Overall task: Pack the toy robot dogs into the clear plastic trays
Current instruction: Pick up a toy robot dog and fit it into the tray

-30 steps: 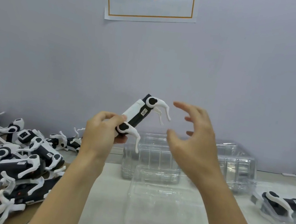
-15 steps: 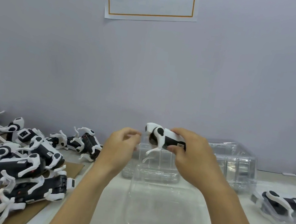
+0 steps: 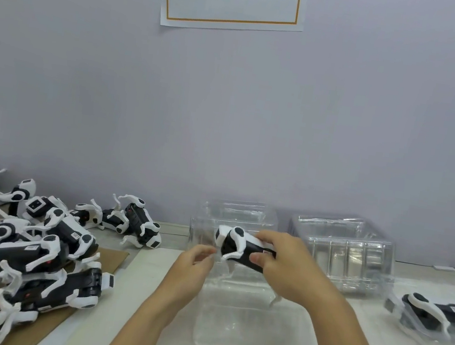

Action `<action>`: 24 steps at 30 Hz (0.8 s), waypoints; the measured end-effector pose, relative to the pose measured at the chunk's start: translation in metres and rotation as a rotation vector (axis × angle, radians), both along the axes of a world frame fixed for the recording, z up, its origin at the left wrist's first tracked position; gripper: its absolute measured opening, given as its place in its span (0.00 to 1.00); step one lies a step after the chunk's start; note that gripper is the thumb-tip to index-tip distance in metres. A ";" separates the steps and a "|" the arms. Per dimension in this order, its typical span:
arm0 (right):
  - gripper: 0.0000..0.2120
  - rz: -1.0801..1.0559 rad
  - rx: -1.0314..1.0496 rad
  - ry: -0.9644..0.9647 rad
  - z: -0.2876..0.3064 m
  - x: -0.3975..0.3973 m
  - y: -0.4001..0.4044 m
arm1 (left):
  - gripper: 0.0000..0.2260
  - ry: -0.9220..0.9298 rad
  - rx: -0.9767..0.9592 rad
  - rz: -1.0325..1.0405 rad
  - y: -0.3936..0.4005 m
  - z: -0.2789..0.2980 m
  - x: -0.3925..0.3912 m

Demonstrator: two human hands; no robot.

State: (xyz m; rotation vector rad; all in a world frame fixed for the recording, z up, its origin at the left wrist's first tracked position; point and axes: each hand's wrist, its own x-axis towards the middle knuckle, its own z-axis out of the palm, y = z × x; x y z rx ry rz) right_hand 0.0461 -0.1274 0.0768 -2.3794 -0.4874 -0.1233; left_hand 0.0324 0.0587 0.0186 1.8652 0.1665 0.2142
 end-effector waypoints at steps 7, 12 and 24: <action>0.06 -0.001 -0.168 0.092 -0.011 0.002 -0.001 | 0.13 -0.022 -0.017 -0.015 0.001 -0.001 0.000; 0.09 -0.004 -0.228 0.090 -0.012 0.001 0.000 | 0.12 -0.009 -0.017 -0.015 0.003 -0.005 0.004; 0.15 0.024 -0.066 0.014 -0.029 0.002 0.008 | 0.07 0.006 -0.153 0.069 0.003 -0.010 0.007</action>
